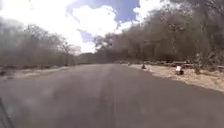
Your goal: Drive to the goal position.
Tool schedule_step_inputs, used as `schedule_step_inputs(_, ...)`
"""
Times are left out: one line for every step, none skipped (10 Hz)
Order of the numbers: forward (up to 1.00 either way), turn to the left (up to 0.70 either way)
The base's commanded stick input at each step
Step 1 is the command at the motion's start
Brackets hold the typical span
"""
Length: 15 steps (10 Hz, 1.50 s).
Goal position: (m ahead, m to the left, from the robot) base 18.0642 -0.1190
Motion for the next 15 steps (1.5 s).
schedule_step_inputs(0.70, 0.00)
schedule_step_inputs(0.70, 0.00)
schedule_step_inputs(0.70, 0.00)
schedule_step_inputs(0.70, 0.00)
schedule_step_inputs(0.70, 0.00)
schedule_step_inputs(0.70, 0.00)
schedule_step_inputs(0.70, 0.00)
schedule_step_inputs(0.70, 0.00)
schedule_step_inputs(0.70, 0.00)
schedule_step_inputs(0.70, 0.00)
schedule_step_inputs(0.70, 0.00)
schedule_step_inputs(0.70, 0.00)
schedule_step_inputs(0.70, 0.00)
schedule_step_inputs(0.70, 0.00)
schedule_step_inputs(0.70, 0.00)
